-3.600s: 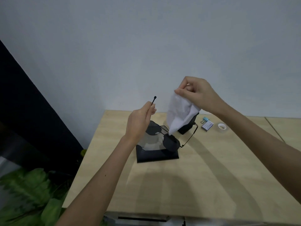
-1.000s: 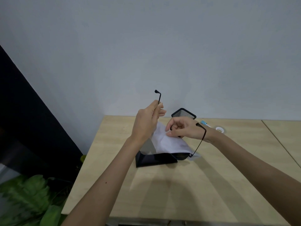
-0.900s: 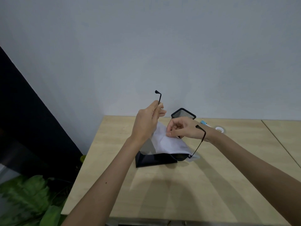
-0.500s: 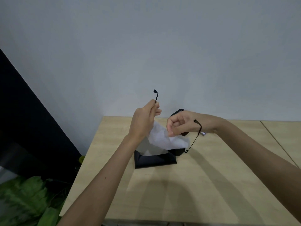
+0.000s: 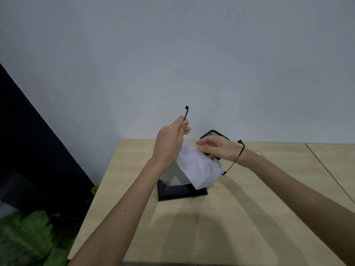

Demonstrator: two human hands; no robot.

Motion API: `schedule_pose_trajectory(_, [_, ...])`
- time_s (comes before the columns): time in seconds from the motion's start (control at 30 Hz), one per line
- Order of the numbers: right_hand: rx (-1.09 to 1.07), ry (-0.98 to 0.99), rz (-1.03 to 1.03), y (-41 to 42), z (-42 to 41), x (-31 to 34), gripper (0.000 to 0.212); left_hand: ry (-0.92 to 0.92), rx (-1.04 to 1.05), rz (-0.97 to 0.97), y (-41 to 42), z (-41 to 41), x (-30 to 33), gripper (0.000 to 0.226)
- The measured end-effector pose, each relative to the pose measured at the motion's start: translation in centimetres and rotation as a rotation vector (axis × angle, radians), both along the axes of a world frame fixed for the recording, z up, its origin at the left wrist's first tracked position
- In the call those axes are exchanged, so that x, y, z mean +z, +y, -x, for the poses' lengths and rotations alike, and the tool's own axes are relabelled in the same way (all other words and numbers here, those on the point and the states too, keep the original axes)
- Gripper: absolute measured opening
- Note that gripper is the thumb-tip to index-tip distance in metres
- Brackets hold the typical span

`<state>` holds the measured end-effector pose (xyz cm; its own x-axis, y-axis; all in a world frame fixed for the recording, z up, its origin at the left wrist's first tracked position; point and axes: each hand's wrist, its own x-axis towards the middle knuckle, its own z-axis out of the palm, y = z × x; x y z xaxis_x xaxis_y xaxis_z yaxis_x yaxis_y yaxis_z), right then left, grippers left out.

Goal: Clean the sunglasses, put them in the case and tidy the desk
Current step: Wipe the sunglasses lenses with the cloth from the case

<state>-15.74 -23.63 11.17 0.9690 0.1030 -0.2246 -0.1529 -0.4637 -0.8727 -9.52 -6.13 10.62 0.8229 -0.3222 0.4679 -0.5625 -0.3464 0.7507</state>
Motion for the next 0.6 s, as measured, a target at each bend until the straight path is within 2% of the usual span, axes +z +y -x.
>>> schedule_pose_trajectory(0.13, [0.104,0.286,-0.231,-0.1,0.3,-1.1,0.018,0.025,-0.016,0.028,-0.3,0.0,0.1,0.023])
schedule_pose_trajectory(0.27, [0.112,0.355,-0.356,-0.6,0.4,-1.4,0.012,0.119,-0.084,0.11,-0.2,0.2,0.1,0.023])
schedule_pose_trajectory(0.37, [0.162,0.382,-0.397,-0.9,0.7,-1.3,0.016,0.351,-0.232,0.188,0.2,0.1,0.8,0.011])
schedule_pose_trajectory(0.43, [0.205,0.386,-0.4,-1.1,1.1,-1.1,0.026,0.617,-0.378,0.113,0.6,0.2,1.0,0.037])
schedule_pose_trajectory(0.47, [0.223,0.386,-0.385,-1.1,1.1,-0.9,0.033,0.757,-0.448,0.04,0.9,0.3,0.8,0.043])
schedule_pose_trajectory(0.53, [0.256,0.381,-0.345,-1.1,1.0,-1.0,0.038,0.932,-0.607,-0.082,1.5,0.5,0.0,0.041])
schedule_pose_trajectory(0.6, [0.284,0.376,-0.319,-1.0,1.2,-1.1,0.026,1.018,-0.691,-0.118,2.0,0.8,-0.8,0.035])
